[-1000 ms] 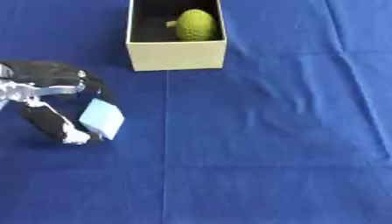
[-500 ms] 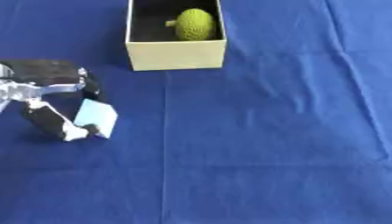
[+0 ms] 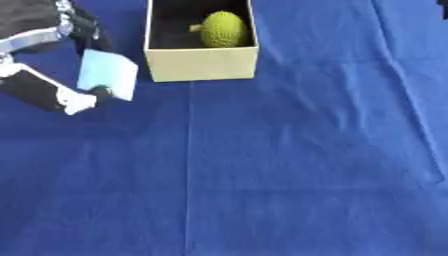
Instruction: Pick up objects on the table and place them in the box.
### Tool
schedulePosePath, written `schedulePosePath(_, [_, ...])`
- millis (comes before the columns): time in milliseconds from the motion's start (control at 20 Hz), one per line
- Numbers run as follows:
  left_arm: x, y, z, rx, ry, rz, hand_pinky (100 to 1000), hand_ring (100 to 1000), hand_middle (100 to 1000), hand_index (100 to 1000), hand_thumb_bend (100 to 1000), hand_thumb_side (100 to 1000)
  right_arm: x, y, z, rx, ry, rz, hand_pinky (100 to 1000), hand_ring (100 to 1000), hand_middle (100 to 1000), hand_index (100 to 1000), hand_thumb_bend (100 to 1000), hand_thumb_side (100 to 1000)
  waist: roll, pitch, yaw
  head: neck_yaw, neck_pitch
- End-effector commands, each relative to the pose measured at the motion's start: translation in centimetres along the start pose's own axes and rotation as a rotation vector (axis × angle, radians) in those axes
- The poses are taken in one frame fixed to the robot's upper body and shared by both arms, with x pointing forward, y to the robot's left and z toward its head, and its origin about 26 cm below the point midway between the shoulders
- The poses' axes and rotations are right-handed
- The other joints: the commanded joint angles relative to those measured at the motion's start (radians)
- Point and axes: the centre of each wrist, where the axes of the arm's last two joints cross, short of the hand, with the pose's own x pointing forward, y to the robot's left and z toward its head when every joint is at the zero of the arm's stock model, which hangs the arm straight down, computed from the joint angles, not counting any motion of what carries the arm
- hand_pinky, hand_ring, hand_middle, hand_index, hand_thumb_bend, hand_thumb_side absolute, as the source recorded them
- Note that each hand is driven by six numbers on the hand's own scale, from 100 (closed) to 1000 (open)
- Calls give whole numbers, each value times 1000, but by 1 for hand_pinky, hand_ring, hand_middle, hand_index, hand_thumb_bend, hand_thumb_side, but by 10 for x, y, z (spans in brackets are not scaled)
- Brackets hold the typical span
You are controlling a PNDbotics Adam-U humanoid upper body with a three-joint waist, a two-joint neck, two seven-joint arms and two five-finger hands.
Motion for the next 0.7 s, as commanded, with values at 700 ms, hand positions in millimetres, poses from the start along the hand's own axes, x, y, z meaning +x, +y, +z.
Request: schedulePosePath(700, [-45,37,-78,187,121,123,692,551,437,618,100,134,9,-6,-7,21,-60,-9,901,702,533,842,100,529,16,-29,-42,39,-27])
